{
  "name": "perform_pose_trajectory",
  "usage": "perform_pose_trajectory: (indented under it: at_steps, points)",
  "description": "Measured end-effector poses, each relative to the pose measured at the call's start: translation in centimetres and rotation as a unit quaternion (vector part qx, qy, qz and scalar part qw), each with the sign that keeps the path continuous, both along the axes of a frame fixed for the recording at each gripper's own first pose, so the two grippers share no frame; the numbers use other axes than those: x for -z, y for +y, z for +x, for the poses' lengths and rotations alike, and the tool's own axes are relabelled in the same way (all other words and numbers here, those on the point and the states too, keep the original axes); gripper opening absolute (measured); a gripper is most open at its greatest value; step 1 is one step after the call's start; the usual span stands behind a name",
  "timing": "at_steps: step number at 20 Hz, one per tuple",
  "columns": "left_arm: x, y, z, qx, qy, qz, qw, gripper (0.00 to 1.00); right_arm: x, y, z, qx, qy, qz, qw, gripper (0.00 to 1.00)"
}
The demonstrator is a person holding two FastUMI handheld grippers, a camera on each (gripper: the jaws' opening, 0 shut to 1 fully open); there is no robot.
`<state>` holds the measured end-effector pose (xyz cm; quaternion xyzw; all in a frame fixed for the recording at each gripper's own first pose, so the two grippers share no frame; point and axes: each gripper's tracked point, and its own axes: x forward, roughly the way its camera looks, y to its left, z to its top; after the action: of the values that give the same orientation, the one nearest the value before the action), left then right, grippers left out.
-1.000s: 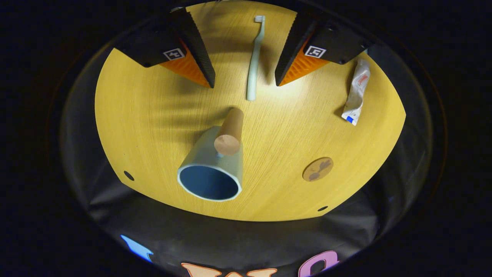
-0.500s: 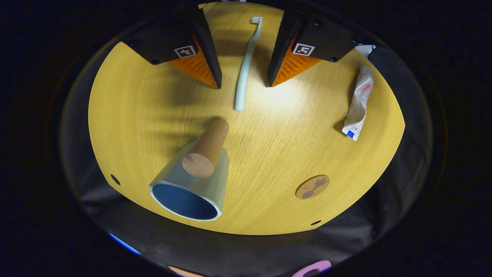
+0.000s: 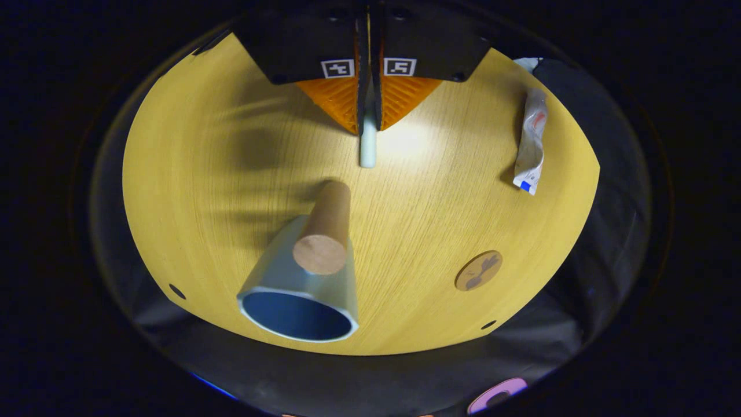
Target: Put the toothbrush and toothpaste on the desktop into the cup, then pick up the cup and place it on the coaster on the desktop.
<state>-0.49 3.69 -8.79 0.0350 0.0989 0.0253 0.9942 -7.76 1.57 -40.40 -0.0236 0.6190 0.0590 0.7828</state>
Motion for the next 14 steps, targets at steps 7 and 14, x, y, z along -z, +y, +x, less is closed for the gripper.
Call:
perform_pose_trajectory:
  at_steps: [7,14]
  points:
    - [7.1,-3.4,-1.0,0.059,0.097,-0.032,0.993,0.95,-0.1,0.1,0.3,-0.008,-0.023,-0.006,1.000,0.04]
    - [15.1,-5.8,-3.5,0.109,0.205,-0.014,0.973,0.95,-0.2,0.1,0.4,-0.015,-0.035,-0.002,0.999,0.05]
